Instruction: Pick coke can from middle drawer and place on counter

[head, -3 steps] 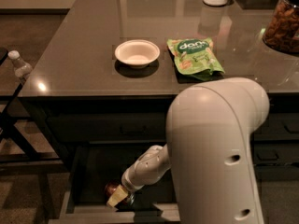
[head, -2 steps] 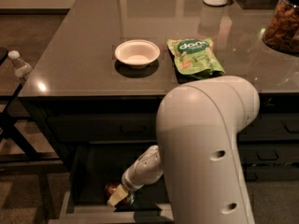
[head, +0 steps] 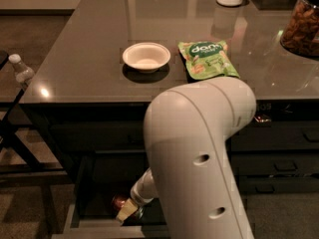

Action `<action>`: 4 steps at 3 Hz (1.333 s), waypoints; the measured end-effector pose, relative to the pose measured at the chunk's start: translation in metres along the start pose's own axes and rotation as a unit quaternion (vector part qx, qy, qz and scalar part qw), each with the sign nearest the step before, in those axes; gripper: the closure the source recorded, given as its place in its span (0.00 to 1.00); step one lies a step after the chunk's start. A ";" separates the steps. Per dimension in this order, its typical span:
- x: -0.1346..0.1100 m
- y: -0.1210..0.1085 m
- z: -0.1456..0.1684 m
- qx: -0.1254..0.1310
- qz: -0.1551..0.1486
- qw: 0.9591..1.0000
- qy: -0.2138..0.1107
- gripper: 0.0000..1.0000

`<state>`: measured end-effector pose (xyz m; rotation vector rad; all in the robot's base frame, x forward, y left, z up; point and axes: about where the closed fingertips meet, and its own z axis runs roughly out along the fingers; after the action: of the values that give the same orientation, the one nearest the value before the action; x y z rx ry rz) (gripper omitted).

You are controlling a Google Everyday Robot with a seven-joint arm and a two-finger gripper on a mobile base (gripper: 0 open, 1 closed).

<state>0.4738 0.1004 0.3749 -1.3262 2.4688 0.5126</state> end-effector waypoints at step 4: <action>0.014 0.007 0.009 0.003 0.001 1.000 0.024 0.42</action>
Offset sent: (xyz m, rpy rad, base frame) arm -0.0288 -0.0010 -0.0234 -0.0682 0.0272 -0.0004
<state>0.4615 0.0973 0.3621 -1.3483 2.5091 0.4800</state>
